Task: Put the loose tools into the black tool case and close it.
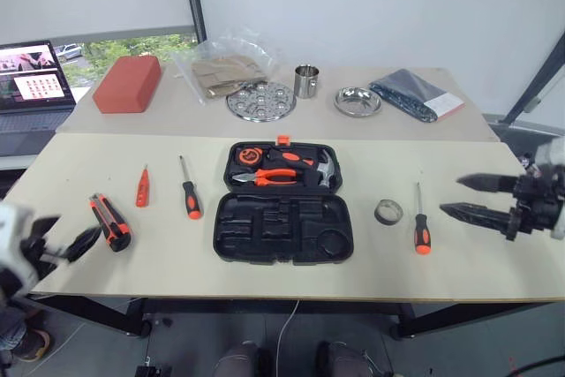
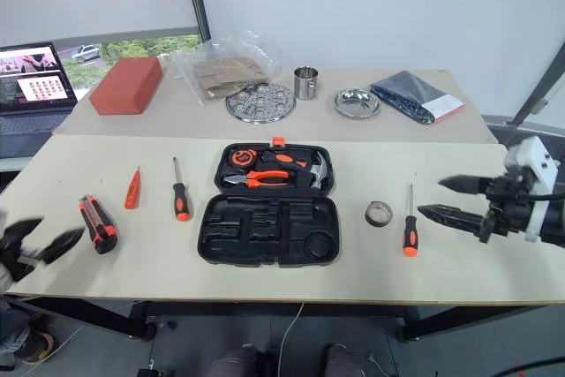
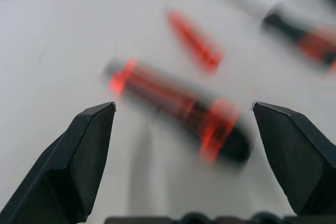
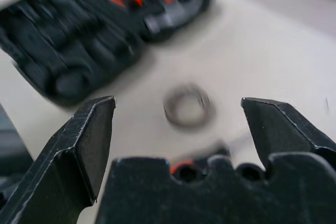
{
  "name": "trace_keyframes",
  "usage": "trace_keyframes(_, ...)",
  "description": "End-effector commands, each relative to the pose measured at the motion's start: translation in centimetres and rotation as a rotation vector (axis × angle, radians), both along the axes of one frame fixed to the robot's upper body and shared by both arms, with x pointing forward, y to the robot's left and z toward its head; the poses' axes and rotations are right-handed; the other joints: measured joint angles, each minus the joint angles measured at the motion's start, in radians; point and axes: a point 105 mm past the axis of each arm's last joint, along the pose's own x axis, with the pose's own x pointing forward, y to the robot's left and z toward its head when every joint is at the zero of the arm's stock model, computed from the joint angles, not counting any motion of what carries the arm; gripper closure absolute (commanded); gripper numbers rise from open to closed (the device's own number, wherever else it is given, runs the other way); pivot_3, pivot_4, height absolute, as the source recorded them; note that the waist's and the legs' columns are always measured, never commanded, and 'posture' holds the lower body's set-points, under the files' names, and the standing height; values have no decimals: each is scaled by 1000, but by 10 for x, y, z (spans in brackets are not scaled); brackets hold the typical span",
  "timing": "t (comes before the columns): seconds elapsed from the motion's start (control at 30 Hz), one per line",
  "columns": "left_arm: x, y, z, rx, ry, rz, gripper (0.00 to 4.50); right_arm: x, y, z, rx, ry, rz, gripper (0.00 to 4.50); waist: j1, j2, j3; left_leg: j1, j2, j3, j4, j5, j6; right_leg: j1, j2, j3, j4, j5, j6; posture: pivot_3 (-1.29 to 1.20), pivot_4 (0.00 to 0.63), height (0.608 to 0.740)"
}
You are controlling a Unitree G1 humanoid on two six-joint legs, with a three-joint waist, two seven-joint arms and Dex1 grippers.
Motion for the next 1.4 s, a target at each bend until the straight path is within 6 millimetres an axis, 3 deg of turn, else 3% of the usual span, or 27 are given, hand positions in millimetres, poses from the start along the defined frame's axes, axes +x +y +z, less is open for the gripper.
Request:
trace_keyframes(0.03, 18, -24, 2, -79, 76, 16, 15, -7, 37, 14, 18, -50, 112, 43, -2, -1, 0, 0, 0, 0, 0, 0, 0, 1, 0, 0, 1, 0, 0, 0, 150, 734)
trace_keyframes(0.17, 44, -46, -10, -176, 189, 68, 15, -9, 73, 20, 33, -109, 207, 43, -5, -2, 1, 0, 0, 0, 0, 1, 1, 2, 9, 0, 2, 0, 0, 0, 150, 734)
trace_keyframes(0.37, 67, -67, -33, -201, 310, 84, 15, -11, 100, 19, 70, -125, 304, 43, -6, -6, 2, 3, -1, 1, 0, 2, 2, 5, 15, 1, 1, 0, 2, 0, 150, 734)
trace_keyframes(0.53, 79, -81, -49, -158, 334, 63, 15, -10, 112, 12, 90, -126, 338, 43, -5, -7, 2, 3, 0, 1, 0, 2, 1, 6, 16, 1, 0, 0, 2, 0, 150, 734)
trace_keyframes(0.77, 90, -95, -36, -189, 291, 37, 15, -14, 112, 7, 105, -117, 350, 43, -5, -7, 2, 8, 0, 0, 0, 1, -1, 11, 15, 1, 0, 0, 2, 0, 150, 734)
trace_keyframes(0.93, 93, -107, -52, -172, 369, 29, 15, -12, 112, 6, 111, -123, 350, 43, -5, -7, 2, 8, 0, 0, 0, 2, -1, 10, 15, 1, 0, 0, 2, 0, 150, 734)
trace_keyframes(1.03, 94, -107, -63, -173, 417, 46, 722, -12, 113, 5, 110, -129, 355, 0, -4, -7, 2, 8, 0, 0, 0, 2, -1, 11, 15, 1, 1, 0, 2, 0, 150, 734)
trace_keyframes(1.3, 96, -90, -71, -199, 444, 123, 3443, -13, 118, 8, 108, -154, 368, 0, 1, -7, 2, 9, 0, 0, 1, 2, -1, 12, 14, 1, 1, 0, 2, 0, 150, 734)
trace_keyframes(1.4, 98, -82, -65, -204, 414, 155, 3542, -15, 119, 8, 122, -155, 370, 0, 1, -7, 2, 10, 0, 0, 1, 2, -1, 12, 14, 1, 1, 0, 2, 0, 150, 734)
